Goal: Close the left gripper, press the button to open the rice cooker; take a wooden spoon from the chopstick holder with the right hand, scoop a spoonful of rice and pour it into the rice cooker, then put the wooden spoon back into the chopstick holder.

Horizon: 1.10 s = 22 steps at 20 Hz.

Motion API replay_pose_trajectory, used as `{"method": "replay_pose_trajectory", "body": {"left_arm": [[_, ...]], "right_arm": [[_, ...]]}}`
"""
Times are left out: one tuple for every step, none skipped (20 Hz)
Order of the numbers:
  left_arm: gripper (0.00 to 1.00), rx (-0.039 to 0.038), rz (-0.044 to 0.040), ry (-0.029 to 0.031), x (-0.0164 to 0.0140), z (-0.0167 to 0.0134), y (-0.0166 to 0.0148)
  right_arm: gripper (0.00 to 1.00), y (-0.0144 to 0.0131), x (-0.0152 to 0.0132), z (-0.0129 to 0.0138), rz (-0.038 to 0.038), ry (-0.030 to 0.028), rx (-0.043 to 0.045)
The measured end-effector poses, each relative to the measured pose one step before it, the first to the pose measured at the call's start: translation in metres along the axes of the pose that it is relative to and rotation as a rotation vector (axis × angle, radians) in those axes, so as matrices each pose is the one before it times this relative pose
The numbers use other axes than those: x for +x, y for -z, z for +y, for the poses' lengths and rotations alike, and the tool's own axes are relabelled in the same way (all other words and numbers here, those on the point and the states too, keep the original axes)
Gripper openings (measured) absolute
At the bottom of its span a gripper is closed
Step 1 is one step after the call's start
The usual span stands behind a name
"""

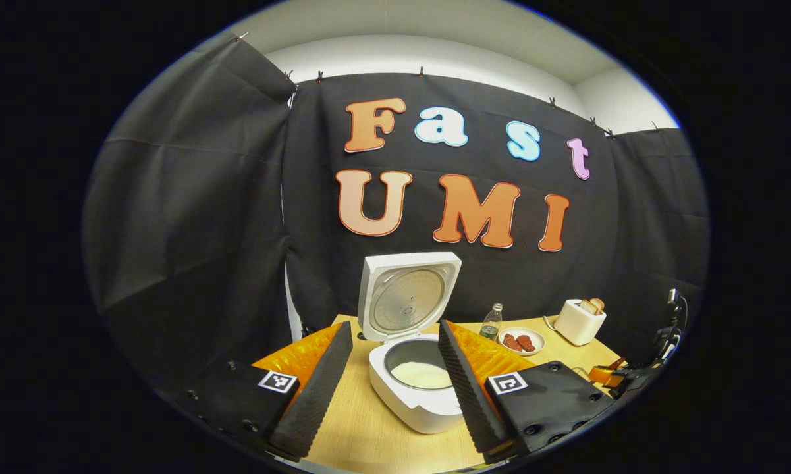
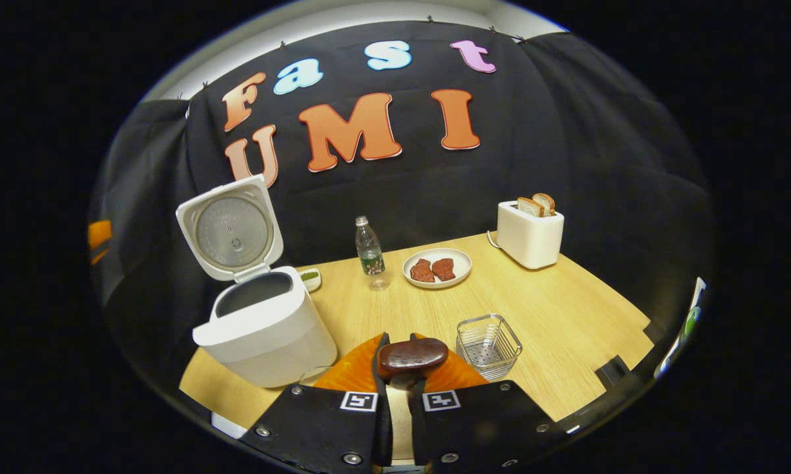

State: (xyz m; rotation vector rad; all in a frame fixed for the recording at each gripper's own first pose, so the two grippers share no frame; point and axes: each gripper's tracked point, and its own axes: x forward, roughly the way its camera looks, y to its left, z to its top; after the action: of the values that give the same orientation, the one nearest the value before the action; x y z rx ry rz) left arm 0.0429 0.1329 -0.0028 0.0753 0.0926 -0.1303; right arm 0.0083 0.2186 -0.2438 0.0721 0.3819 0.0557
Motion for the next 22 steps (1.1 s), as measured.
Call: {"method": "replay_pose_trajectory", "body": {"left_arm": [[0.93,0.00471,0.00518,0.00201,0.00006,0.00182,0.00188],[0.90,0.00395,0.00483,0.00136,-0.00018,0.00239,0.00128],[0.90,0.00247,0.00600,0.00649,-0.00060,0.00147,0.00190],[0.93,0.00178,0.00538,0.00197,-0.00033,0.00166,0.00195],[0.90,0.00351,0.00338,-0.00138,0.00045,0.00302,0.00150],[0.93,0.00471,0.00160,-0.00416,-0.00022,0.00379,-0.00030],[0.93,0.00407,0.00103,-0.00431,-0.00025,0.00337,0.00161],[0.93,0.00165,0.00188,-0.00268,-0.00059,0.00250,0.00102],[0.93,-0.00073,0.00356,-0.00281,0.00005,0.00188,0.00150],[0.93,-0.00274,0.00416,-0.00144,0.00118,0.00137,0.00185],[0.93,-0.00236,0.00407,-0.00171,0.00015,0.00145,0.00297],[0.93,0.00015,0.00382,-0.00185,0.00026,0.00072,0.00144],[0.93,0.00243,0.00527,-0.00063,-0.00070,0.00032,0.00258],[0.93,0.00304,0.00634,0.00078,0.00138,0.00016,0.00214],[0.93,0.00258,0.00468,0.00081,0.00057,-0.00011,0.00179],[0.93,0.00127,0.00194,-0.00093,0.00065,0.00058,0.00075],[0.90,-0.00125,0.00094,-0.00009,0.00126,0.00004,0.00003],[0.90,-0.00361,0.00197,0.00197,0.00033,-0.00058,0.00025],[0.93,-0.00348,0.00262,0.00257,0.00033,-0.00084,0.00103],[0.93,-0.00223,0.00103,0.00135,0.00007,0.00023,0.00003],[0.90,-0.00036,-0.00001,-0.00035,0.00124,-0.00009,0.00054],[0.93,0.00577,0.00159,-0.00690,0.00062,0.00087,0.00016]], "right_arm": [[0.11,0.00666,0.00447,-0.00012,0.00403,0.01990,-0.05176],[0.11,0.00522,0.00423,0.00457,0.00707,0.00257,-0.02821],[0.11,0.00704,0.00328,0.00184,0.00800,0.00975,-0.02045],[0.11,0.00504,0.00472,0.00078,0.00397,0.01103,-0.01321],[0.11,0.00215,0.00242,0.00035,0.00341,0.00460,0.00122],[0.11,0.00031,0.00251,0.00009,-0.00821,0.00781,0.01139],[0.11,-0.00219,0.00260,-0.00045,-0.01238,0.00773,0.01055],[0.11,-0.00178,0.00423,-0.00009,-0.00933,0.00268,0.01374],[0.11,0.00023,0.00397,0.00077,0.00094,0.00055,0.01873],[0.11,0.00573,0.00232,0.00100,0.01573,-0.00429,0.03579],[0.11,0.00527,-0.00043,0.00203,0.01371,-0.00940,0.05661],[0.11,-0.00337,0.00144,-0.00089,-0.02807,0.00879,0.05191],[0.11,0.00187,0.00164,0.00144,0.01534,-0.01230,0.05480],[0.11,-0.00060,0.00153,0.00630,0.00344,-0.03033,0.07436],[0.11,0.00090,-0.00246,0.00734,0.01917,-0.02706,0.07444],[0.11,0.00241,0.00076,0.00529,0.01299,-0.01907,0.05853],[0.11,0.00268,0.00247,0.00161,0.00730,-0.01172,0.03826],[0.11,-0.00001,0.00135,0.00069,-0.00266,-0.00341,0.02082],[0.11,-0.00040,0.00060,-0.00018,-0.00087,0.00062,0.00831],[0.11,-0.00064,0.00058,-0.00087,0.00276,-0.00165,0.00705],[0.11,0.00017,0.00014,-0.00101,0.00202,-0.00067,0.01274],[0.11,-0.00027,0.00072,-0.00169,0.00451,0.00103,0.02321]]}}
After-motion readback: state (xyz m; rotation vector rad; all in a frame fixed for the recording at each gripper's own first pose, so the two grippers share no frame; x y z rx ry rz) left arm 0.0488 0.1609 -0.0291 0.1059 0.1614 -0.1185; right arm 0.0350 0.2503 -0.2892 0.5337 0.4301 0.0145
